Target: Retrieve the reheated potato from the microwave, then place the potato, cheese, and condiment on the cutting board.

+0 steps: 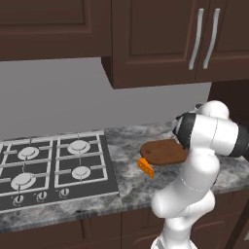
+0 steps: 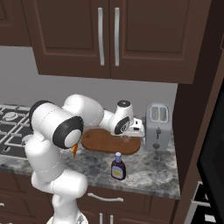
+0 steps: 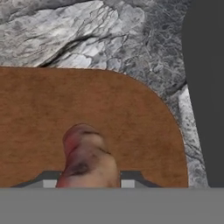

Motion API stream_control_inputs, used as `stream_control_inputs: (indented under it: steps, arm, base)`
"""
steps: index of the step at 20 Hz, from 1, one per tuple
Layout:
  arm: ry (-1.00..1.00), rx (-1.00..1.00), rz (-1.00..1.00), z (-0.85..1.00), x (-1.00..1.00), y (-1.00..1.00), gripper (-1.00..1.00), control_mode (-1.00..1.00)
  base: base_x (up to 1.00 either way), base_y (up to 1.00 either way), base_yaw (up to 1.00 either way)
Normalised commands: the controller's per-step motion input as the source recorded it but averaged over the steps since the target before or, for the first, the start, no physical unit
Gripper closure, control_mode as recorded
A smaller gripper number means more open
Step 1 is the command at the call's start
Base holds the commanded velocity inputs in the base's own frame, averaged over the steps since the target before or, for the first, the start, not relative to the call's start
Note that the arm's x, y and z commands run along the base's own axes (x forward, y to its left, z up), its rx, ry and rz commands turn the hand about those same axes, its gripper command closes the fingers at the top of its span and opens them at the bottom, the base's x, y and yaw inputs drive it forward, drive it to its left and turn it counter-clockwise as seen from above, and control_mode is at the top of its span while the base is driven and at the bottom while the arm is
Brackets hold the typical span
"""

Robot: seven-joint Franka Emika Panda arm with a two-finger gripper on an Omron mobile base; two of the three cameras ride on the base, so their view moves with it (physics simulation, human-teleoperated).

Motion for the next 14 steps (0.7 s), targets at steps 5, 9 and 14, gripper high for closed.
stream_control_inputs:
  steps: [5,9,14]
  arm:
    - [-0.01,0.00,-0.10,-0.36,-0.23,-0.05,-1.00,-1.00]
    - [-0.04,0.00,-0.09,-0.22,-0.33,-0.06,-1.00,-1.00]
    - [-0.03,0.00,-0.07,-0.05,-0.20,-0.04,-1.00,-1.00]
  base:
    - [0.00,0.00,0.00]
    - [0.00,0.00,0.00]
    - [0.00,0.00,0.00]
